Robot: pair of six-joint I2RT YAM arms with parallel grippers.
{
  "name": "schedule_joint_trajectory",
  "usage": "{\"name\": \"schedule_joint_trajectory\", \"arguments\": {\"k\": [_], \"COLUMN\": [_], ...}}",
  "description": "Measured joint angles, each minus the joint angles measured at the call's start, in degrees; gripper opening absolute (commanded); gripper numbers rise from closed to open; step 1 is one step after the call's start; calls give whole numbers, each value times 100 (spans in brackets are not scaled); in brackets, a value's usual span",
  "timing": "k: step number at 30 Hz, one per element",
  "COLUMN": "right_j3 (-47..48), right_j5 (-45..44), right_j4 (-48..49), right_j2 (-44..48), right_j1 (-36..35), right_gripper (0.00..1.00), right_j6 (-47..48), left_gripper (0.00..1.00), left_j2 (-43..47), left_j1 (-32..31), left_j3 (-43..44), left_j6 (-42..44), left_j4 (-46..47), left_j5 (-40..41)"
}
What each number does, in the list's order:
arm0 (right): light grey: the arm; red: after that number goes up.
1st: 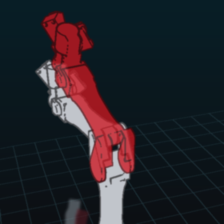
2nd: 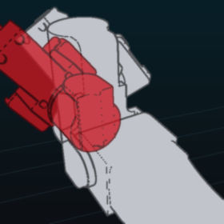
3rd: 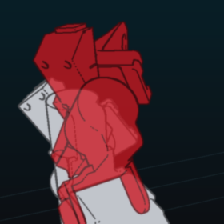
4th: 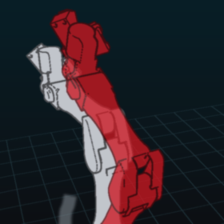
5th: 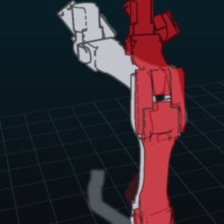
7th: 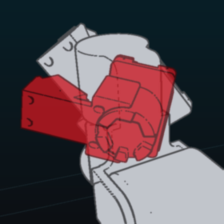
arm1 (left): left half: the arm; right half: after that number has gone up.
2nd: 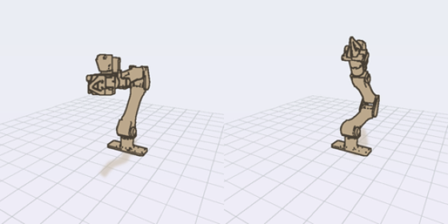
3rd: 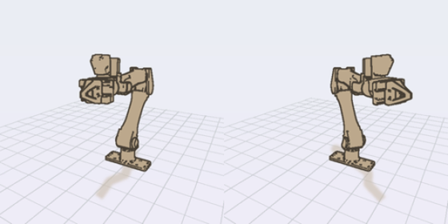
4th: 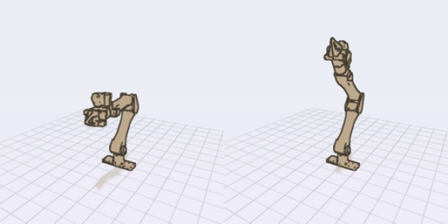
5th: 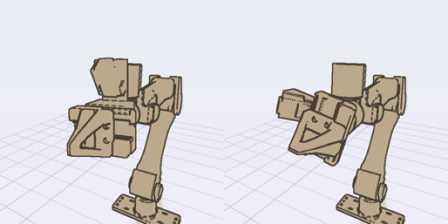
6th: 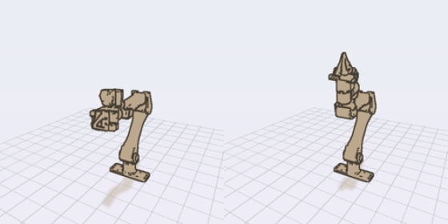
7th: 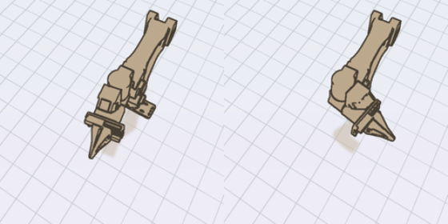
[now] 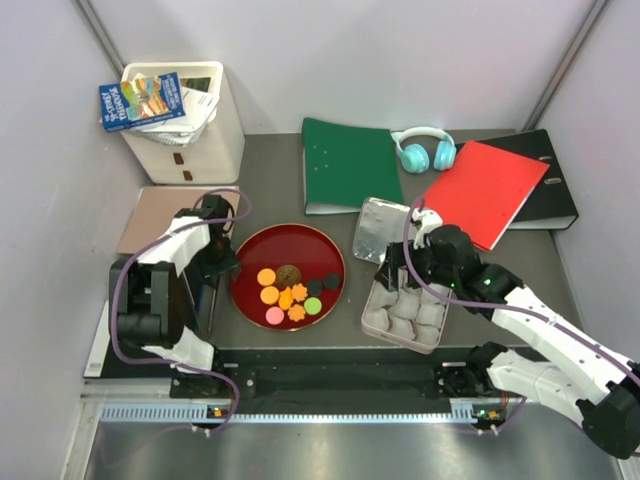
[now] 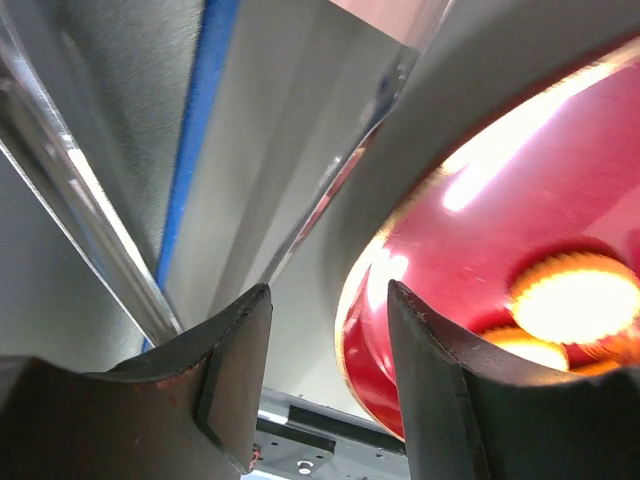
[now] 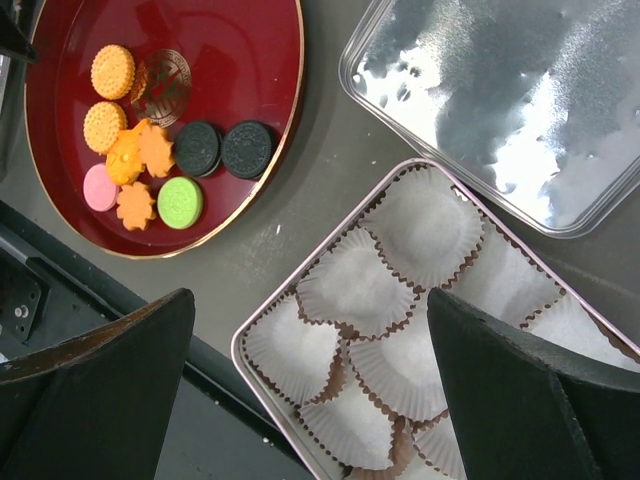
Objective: Pack the cookies
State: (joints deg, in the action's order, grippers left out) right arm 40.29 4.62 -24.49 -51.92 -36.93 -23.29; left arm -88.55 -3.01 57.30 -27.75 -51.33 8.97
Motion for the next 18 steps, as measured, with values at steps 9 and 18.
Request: {"name": "schedule_joint_trajectory", "arguments": {"k": [9,18], "right_j3": [0,0], "right_j5": [-24,-22], "right_j4": [-17,-15], "right_j2": [107,90], "right_j1": [0,0], "right_gripper": [99,99], "right_j6": [-28,-35], "left_gripper": [54,54], "left_j2": [-26,96], "left_j1": [0,31], "left_j3": [-11,-9], "left_j6": [-236,-234], "left_j4": [-15,-24], "left_j5": [251,310]}}
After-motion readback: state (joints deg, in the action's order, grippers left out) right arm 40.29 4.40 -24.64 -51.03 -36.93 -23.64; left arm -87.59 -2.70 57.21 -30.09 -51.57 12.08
